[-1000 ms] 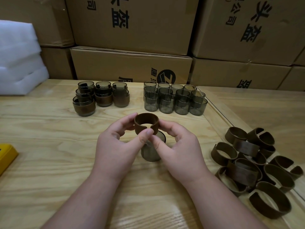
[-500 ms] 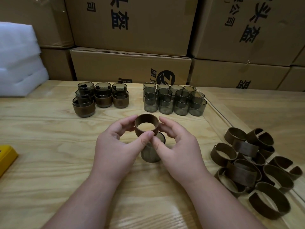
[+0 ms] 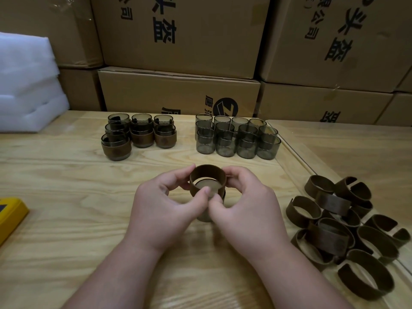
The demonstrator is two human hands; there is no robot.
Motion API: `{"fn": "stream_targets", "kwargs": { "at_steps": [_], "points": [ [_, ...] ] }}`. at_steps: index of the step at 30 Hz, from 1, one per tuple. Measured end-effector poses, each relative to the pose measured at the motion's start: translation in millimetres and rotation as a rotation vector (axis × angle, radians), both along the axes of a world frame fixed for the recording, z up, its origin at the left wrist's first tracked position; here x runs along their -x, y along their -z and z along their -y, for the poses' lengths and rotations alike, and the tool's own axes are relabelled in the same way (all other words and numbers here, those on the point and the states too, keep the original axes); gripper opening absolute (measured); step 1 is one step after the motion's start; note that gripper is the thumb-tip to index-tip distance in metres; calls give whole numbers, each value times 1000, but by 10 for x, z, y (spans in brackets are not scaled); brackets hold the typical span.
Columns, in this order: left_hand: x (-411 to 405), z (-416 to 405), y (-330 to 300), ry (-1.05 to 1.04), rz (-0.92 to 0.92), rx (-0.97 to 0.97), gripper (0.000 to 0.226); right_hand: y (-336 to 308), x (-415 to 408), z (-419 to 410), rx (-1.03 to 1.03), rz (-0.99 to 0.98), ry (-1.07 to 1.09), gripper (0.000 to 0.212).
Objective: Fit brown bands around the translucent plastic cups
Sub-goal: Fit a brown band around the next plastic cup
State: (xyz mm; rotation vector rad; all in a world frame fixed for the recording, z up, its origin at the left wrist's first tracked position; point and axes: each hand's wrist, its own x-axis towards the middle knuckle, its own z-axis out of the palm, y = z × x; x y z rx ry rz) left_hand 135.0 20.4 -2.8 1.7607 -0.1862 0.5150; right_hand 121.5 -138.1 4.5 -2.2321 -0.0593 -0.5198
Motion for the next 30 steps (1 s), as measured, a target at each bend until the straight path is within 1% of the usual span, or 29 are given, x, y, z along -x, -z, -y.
{"fn": "stream_targets", "kwargs": {
  "at_steps": [2, 6, 8, 12, 21, 27, 30],
  "points": [
    [12, 16, -15, -3, -3, -20, 62, -10, 8, -10, 9, -22, 33, 46],
    [22, 36, -19, -17, -34, -69, 57, -17, 4, -7, 3, -69, 56, 44],
    [15, 35, -2, -16, -66, -82, 50, -3, 1, -4, -2, -92, 47, 40],
    [-14, 34, 33, -18, -90, -88, 47, 18, -25, 10, -77, -128, 1, 30],
    [-27, 41, 45, -2, -101, -107, 48, 25, -82, 48, -183, -171, -30, 32],
    [-34, 50, 51, -2, -94, -107, 49, 30, -91, 52, -166, -175, -30, 39],
    [-43, 43, 58, 2, -109, -113, 50, 38, -110, 53, -134, -168, -24, 36]
  ]
}}
